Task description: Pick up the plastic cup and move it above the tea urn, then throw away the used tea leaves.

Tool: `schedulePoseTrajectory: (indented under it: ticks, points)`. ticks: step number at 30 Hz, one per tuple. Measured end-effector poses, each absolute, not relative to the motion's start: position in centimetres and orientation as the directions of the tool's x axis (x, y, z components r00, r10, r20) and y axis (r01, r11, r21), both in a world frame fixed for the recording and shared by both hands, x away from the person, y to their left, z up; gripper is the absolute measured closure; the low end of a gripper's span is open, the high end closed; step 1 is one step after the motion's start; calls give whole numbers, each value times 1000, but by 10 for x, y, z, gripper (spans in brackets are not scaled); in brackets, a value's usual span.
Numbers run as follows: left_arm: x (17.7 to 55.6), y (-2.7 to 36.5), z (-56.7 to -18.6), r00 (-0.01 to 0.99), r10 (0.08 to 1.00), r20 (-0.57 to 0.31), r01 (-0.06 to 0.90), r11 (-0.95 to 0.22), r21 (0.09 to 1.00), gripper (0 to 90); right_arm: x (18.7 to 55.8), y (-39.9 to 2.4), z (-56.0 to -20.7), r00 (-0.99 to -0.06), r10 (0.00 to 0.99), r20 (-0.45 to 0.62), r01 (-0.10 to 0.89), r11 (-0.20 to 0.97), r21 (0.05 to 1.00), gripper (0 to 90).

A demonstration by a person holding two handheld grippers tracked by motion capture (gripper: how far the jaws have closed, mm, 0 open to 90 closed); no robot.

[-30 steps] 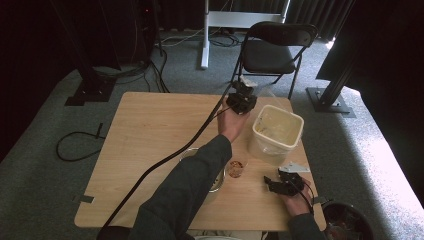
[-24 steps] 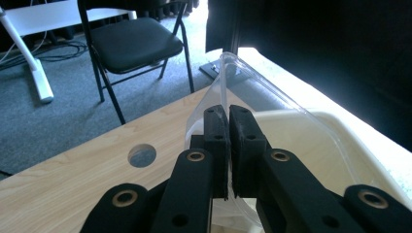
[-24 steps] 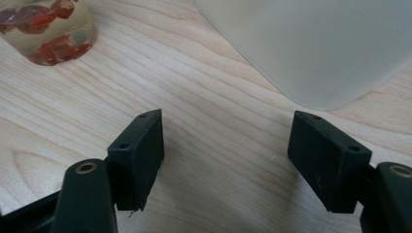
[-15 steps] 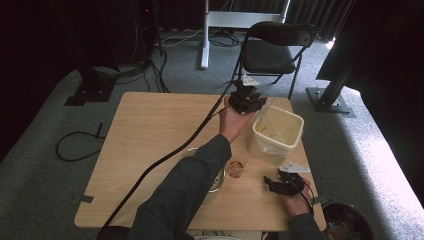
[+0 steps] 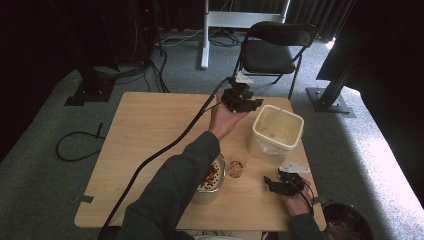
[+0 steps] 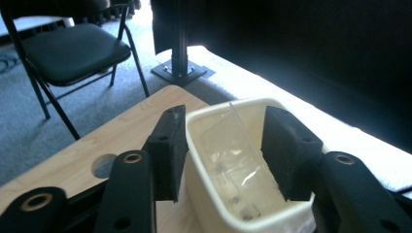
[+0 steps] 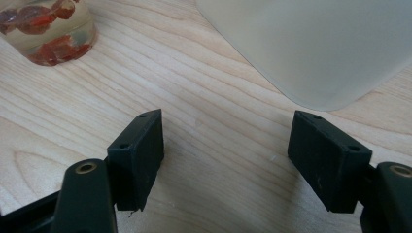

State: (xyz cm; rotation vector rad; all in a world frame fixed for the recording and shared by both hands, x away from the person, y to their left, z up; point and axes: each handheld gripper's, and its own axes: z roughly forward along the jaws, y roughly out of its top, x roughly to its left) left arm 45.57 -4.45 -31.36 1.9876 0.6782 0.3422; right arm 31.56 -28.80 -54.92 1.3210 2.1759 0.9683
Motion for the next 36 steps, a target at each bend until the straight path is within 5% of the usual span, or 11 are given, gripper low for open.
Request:
schedulePoseTrajectory:
  ticks: [10,25,36]
  points:
    - [446,9,-315,824,567,6,289,-429,856,492,316,-288,-550,-463,887,6,596,306,743,282]
    - [443,93,-339,744,667,-41,352,-338,873,487,316,-288,-550,-464,886,5,595,308,743,277]
    - [422,128,-345,697,717,16,326,-336,884,443,315,-285,-549,-449,894,8,605,297,739,252]
